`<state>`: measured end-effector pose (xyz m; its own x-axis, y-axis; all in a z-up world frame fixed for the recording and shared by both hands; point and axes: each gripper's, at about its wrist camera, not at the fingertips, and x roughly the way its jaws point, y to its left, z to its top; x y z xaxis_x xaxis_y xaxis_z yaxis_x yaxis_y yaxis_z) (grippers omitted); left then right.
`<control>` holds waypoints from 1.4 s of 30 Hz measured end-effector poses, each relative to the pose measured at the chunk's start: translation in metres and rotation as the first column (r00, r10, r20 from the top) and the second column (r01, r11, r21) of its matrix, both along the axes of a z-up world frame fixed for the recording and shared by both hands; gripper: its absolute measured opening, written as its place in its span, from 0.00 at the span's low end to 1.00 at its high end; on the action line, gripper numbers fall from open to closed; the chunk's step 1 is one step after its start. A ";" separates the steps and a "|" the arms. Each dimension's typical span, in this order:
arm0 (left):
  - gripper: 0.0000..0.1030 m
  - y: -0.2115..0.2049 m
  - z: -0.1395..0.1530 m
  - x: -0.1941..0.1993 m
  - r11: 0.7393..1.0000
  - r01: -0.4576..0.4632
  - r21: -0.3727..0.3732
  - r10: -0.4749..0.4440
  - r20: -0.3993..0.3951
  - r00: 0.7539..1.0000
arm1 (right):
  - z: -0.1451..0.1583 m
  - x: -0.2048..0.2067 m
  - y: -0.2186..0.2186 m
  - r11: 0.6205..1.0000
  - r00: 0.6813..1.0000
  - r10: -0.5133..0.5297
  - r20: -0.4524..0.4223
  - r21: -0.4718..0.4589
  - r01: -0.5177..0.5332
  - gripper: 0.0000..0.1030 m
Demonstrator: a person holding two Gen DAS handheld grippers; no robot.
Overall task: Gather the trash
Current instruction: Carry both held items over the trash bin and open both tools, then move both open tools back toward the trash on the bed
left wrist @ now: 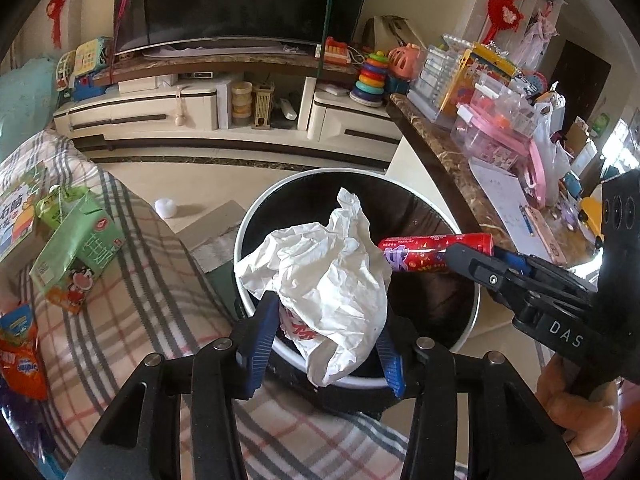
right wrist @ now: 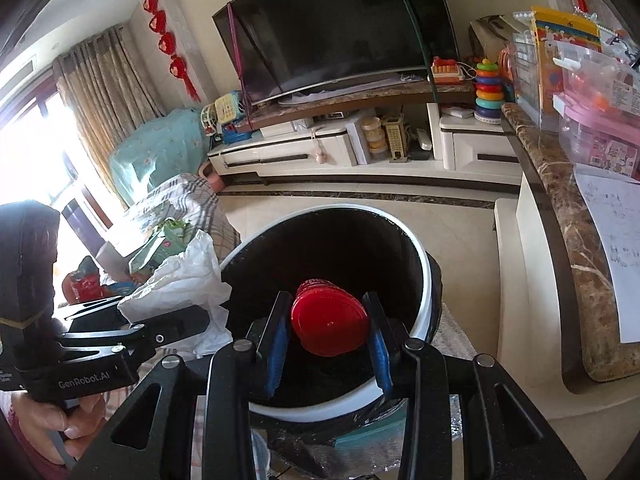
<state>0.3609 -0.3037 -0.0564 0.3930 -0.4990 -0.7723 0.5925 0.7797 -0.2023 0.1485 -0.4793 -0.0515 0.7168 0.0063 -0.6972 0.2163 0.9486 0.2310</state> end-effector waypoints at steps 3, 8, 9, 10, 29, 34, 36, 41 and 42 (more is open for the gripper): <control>0.62 -0.004 -0.002 -0.001 1.000 0.001 0.005 -0.001 -0.006 1.000 | -0.002 0.004 -0.002 1.000 1.000 -0.004 -0.013 -0.005 0.004 0.37; 0.78 0.003 -0.001 -0.007 1.000 -0.028 -0.001 0.028 0.000 1.000 | -0.002 0.005 -0.007 1.000 1.000 -0.013 -0.008 0.021 0.013 0.45; 0.78 0.008 0.000 -0.010 0.999 -0.037 -0.013 0.037 -0.002 0.999 | -0.001 0.003 -0.006 1.000 1.000 -0.016 -0.004 0.024 0.016 0.46; 0.78 0.014 0.002 -0.014 0.998 -0.048 -0.027 0.048 0.000 0.999 | 0.001 0.002 -0.006 0.999 1.000 -0.020 0.000 0.026 0.020 0.46; 0.78 0.186 0.001 -0.135 0.939 -0.302 -0.163 0.309 0.016 0.951 | 0.011 -0.020 0.104 0.990 0.989 0.121 0.088 0.062 -0.127 0.96; 0.78 0.221 0.004 -0.164 0.917 -0.364 -0.160 0.372 0.019 0.928 | 0.000 -0.018 0.140 0.983 0.984 0.167 0.065 0.061 -0.171 0.96; 0.78 0.230 0.004 -0.172 0.908 -0.387 -0.158 0.395 0.019 0.918 | -0.003 -0.018 0.150 0.981 0.982 0.177 0.061 0.064 -0.181 0.96; 0.78 0.260 0.002 -0.194 0.874 -0.459 -0.158 0.465 -0.004 0.885 | -0.009 -0.018 0.177 0.975 0.976 0.208 0.060 0.068 -0.212 0.96; 0.78 0.264 0.001 -0.197 0.867 -0.472 -0.157 0.477 -0.009 0.879 | -0.010 -0.018 0.183 0.973 0.974 0.216 0.062 0.067 -0.220 0.96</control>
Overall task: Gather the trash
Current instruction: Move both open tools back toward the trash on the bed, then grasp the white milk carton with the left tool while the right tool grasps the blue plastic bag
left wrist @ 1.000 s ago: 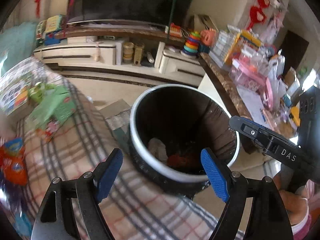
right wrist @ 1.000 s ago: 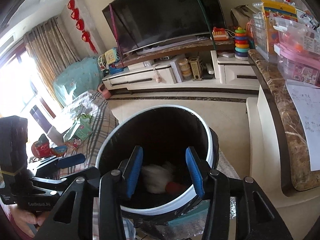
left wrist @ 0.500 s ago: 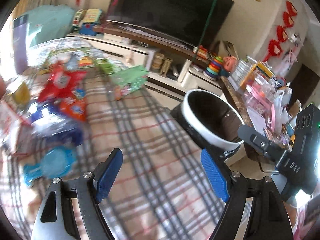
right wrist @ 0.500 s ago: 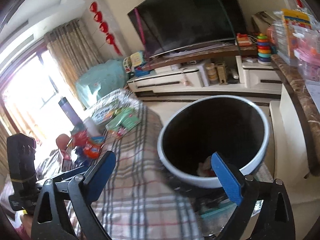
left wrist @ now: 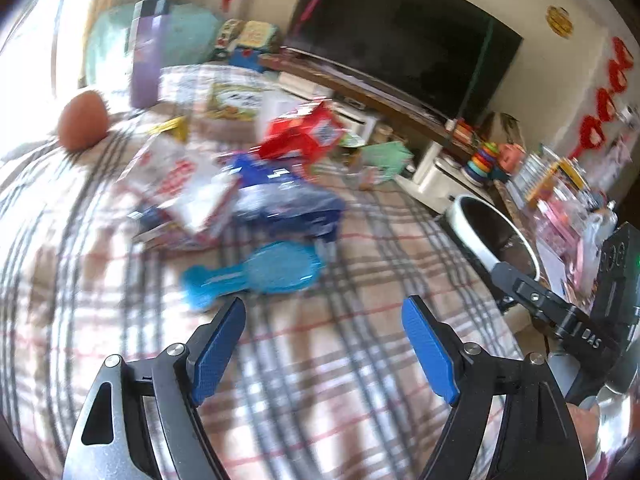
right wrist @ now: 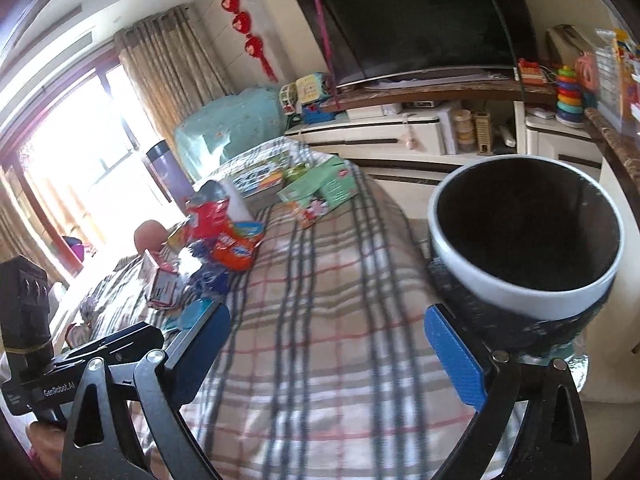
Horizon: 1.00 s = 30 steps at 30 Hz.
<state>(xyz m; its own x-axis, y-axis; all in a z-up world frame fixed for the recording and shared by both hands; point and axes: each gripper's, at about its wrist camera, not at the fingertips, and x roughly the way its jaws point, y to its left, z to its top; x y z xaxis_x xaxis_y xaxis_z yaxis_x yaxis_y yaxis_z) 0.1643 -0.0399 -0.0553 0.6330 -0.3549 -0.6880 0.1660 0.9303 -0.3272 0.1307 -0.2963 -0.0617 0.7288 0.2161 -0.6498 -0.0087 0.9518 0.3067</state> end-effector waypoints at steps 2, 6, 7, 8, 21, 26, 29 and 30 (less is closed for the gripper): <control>0.78 0.010 0.000 -0.005 1.000 -0.031 -0.005 0.031 -0.012 0.999 | -0.002 0.001 0.010 1.000 1.000 0.027 -0.003 0.011 -0.027 0.96; 0.78 0.023 0.003 -0.008 0.997 -0.082 0.003 0.082 -0.025 0.996 | -0.006 0.007 0.026 0.998 0.997 0.069 -0.017 0.016 -0.068 0.96; 0.78 0.027 0.005 -0.008 0.996 -0.094 0.008 0.094 -0.026 0.995 | -0.007 0.009 0.030 0.997 0.997 0.078 -0.020 0.020 -0.078 0.96; 0.78 0.032 0.007 -0.005 0.995 -0.101 0.008 0.101 -0.028 0.995 | -0.008 0.012 0.034 0.996 0.996 0.085 -0.026 0.020 -0.085 0.96; 0.78 0.050 0.018 0.013 0.993 -0.116 -0.005 0.116 -0.069 0.991 | -0.023 0.041 0.070 0.979 0.978 0.196 -0.066 0.070 -0.192 0.95; 0.78 0.059 0.023 0.040 0.992 -0.126 -0.027 0.123 -0.075 0.990 | -0.023 0.057 0.078 0.967 0.968 0.246 -0.048 0.077 -0.242 0.93; 0.79 0.062 0.023 0.060 0.990 -0.129 -0.056 0.124 -0.085 0.989 | -0.023 0.067 0.084 0.956 0.957 0.288 -0.045 0.067 -0.285 0.88; 0.80 0.062 0.022 0.065 0.989 -0.132 -0.062 0.126 -0.086 0.988 | -0.024 0.071 0.087 0.950 0.950 0.309 -0.043 0.063 -0.306 0.87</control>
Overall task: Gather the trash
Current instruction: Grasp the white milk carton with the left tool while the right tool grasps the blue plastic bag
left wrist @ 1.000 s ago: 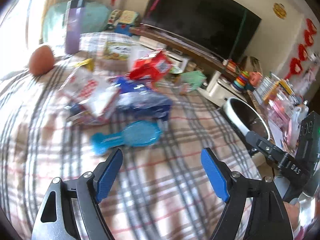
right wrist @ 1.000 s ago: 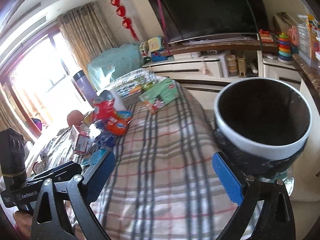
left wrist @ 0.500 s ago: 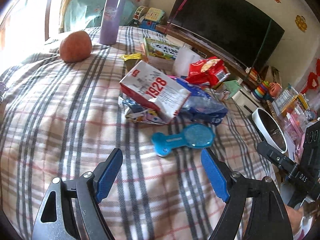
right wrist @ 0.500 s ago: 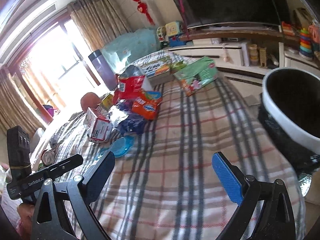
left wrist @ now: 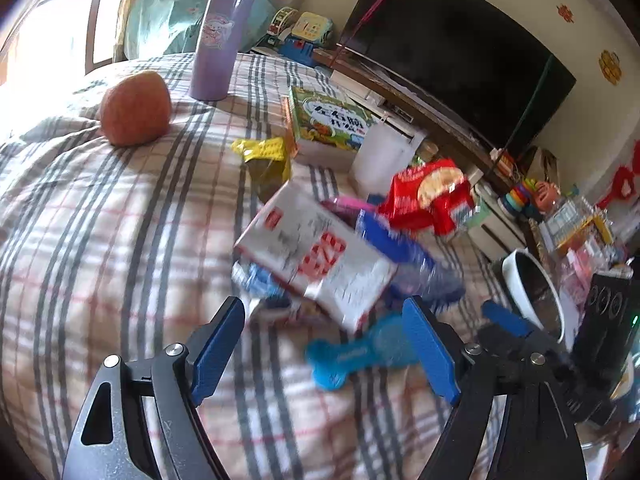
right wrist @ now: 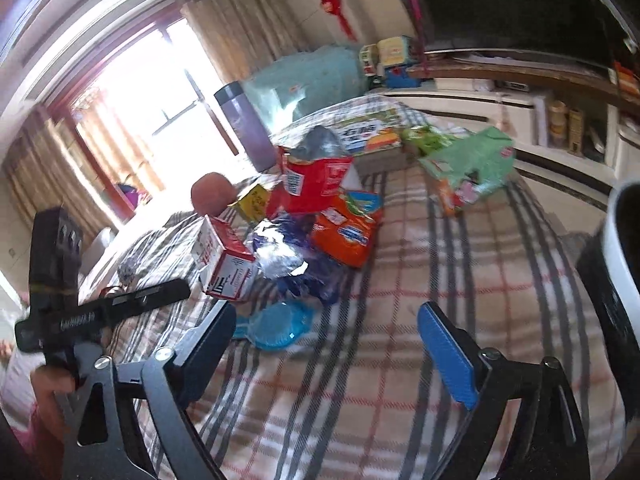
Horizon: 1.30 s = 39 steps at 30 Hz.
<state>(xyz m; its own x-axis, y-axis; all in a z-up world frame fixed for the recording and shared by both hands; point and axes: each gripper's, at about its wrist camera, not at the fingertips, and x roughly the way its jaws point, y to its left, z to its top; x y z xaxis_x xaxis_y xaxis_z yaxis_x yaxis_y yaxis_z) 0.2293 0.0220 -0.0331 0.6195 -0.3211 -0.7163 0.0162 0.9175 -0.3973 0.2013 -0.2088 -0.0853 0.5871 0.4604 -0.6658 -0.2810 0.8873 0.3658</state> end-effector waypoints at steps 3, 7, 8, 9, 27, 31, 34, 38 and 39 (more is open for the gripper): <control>0.84 -0.003 -0.002 0.020 1.000 -0.012 -0.015 0.011 -0.011 1.000 | -0.004 0.010 0.009 0.999 0.999 0.048 -0.001 -0.013 -0.048 0.84; 0.84 -0.008 -0.014 0.040 1.000 -0.031 -0.004 0.031 -0.046 0.998 | -0.011 0.022 0.018 0.996 0.996 0.087 -0.013 -0.030 -0.087 0.79; 0.82 -0.007 -0.016 0.042 0.999 -0.036 -0.008 0.035 -0.052 0.998 | -0.013 0.025 0.020 0.994 0.995 0.100 -0.015 -0.031 -0.100 0.78; 0.82 -0.006 -0.019 0.043 0.999 -0.039 -0.008 0.039 -0.057 0.998 | -0.014 0.027 0.022 0.994 0.994 0.108 -0.017 -0.033 -0.109 0.77; 0.48 -0.010 -0.005 -0.020 0.991 0.127 0.041 -0.128 0.034 0.991 | -0.005 0.003 0.010 0.997 0.996 0.083 0.018 0.000 -0.083 0.18; 0.48 -0.032 -0.001 -0.034 0.979 0.197 0.058 -0.200 0.047 0.979 | 0.005 -0.017 -0.012 1.000 0.999 0.019 0.028 0.024 -0.019 0.18; 0.48 -0.050 -0.002 -0.040 0.966 0.247 0.069 -0.251 0.050 0.967 | 0.008 -0.032 -0.029 0.999 0.999 -0.030 0.026 0.032 0.029 0.18; 0.48 -0.070 -0.003 -0.042 0.950 0.300 0.085 -0.305 0.053 0.951 | 0.011 -0.049 -0.052 0.994 0.995 -0.102 0.016 0.036 0.102 0.18; 0.48 -0.074 -0.003 -0.042 0.947 0.309 0.086 -0.314 0.053 0.948 | 0.011 -0.052 -0.057 0.993 0.993 -0.115 0.013 0.037 0.115 0.18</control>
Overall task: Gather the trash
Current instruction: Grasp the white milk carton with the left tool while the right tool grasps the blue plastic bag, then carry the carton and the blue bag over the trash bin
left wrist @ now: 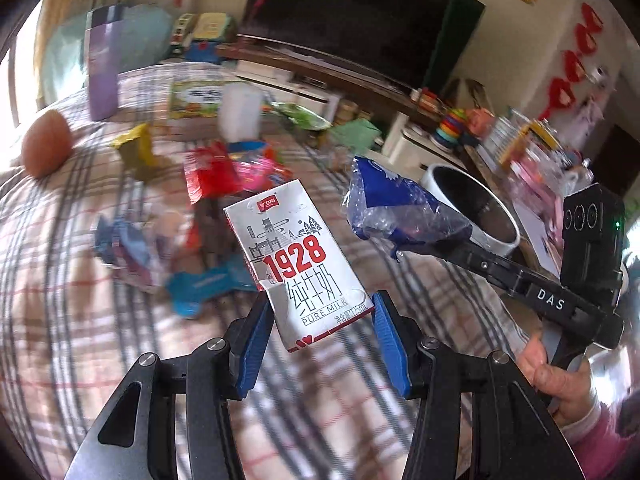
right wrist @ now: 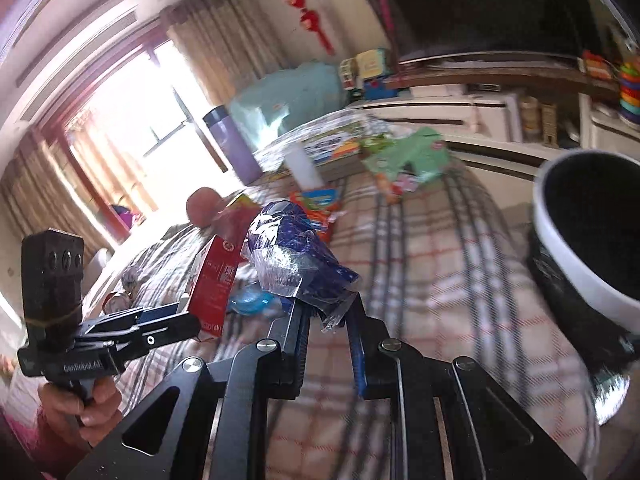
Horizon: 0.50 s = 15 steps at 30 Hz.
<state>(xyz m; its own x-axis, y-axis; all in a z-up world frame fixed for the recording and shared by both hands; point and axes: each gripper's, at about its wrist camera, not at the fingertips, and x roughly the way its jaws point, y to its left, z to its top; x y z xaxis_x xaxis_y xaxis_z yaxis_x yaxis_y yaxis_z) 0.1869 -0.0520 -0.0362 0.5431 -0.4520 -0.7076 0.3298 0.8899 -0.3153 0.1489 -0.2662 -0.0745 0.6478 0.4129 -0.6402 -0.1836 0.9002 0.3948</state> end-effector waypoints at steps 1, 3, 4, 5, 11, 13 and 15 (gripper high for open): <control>0.48 -0.004 0.000 0.001 1.000 0.011 0.003 -0.011 0.001 1.000 | 0.000 -0.002 -0.004 1.000 1.000 -0.012 -0.001 0.001 0.012 0.18; 0.48 -0.010 -0.001 0.002 1.000 0.026 0.007 -0.026 0.002 1.000 | 0.001 -0.009 -0.015 0.999 0.999 -0.042 -0.004 0.002 0.042 0.18; 0.48 -0.011 -0.002 0.003 1.000 0.030 0.008 -0.030 0.002 1.000 | 0.002 -0.012 -0.019 0.999 0.999 -0.054 -0.005 0.005 0.054 0.18; 0.48 -0.015 -0.002 0.004 0.999 0.035 0.010 -0.035 0.001 0.999 | 0.002 -0.016 -0.023 0.998 0.998 -0.064 -0.004 0.003 0.064 0.18; 0.48 -0.032 -0.001 0.008 0.998 0.068 0.018 -0.068 0.001 0.998 | 0.007 -0.029 -0.040 0.994 0.994 -0.113 0.004 -0.007 0.113 0.18; 0.48 -0.039 -0.001 0.011 0.997 0.079 0.022 -0.080 0.003 0.997 | 0.009 -0.032 -0.046 0.991 0.992 -0.130 0.006 -0.013 0.130 0.18; 0.48 -0.048 -0.002 0.012 0.996 0.088 0.024 -0.088 0.004 0.996 | 0.010 -0.034 -0.052 0.989 0.989 -0.148 0.007 -0.019 0.148 0.18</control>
